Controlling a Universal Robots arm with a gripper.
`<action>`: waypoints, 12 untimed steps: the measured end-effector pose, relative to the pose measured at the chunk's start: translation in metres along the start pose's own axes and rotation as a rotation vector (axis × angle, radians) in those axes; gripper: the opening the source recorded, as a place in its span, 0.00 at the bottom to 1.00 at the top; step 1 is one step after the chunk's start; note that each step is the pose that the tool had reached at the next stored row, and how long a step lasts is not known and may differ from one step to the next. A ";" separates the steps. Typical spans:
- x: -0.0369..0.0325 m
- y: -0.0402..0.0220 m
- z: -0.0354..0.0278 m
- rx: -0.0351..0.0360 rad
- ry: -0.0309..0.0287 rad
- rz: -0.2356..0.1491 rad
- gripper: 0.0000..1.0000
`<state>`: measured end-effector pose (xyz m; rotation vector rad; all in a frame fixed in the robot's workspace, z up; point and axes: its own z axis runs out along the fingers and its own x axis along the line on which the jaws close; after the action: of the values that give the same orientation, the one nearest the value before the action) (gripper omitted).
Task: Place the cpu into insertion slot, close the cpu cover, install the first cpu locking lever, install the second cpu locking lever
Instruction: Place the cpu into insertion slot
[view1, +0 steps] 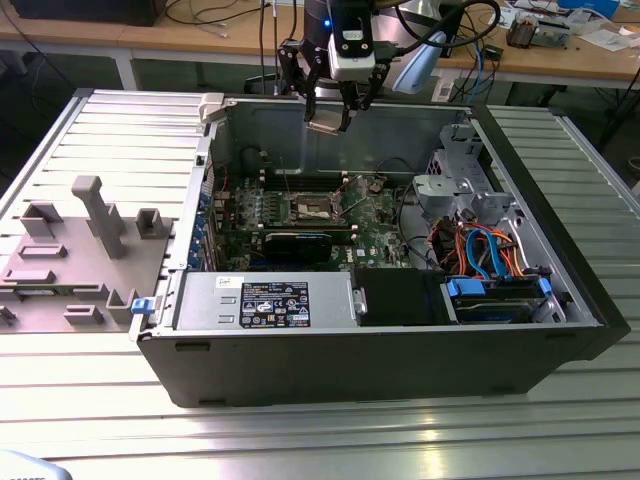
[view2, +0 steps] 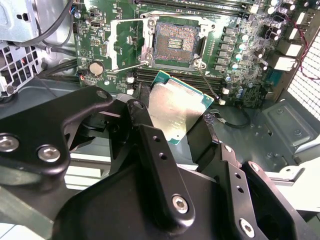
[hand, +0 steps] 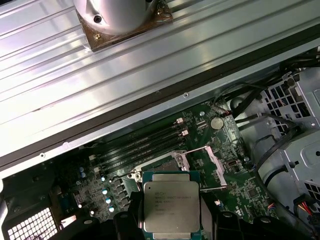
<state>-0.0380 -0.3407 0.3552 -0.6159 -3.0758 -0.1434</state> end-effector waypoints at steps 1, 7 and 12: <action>0.0000 0.0000 0.0000 0.0000 -0.0001 0.001 0.55; 0.0000 0.0000 0.0000 -0.0001 -0.0003 0.004 0.55; 0.0000 0.0000 0.0000 -0.0001 -0.0005 0.006 0.55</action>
<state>-0.0380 -0.3406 0.3552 -0.6250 -3.0742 -0.1434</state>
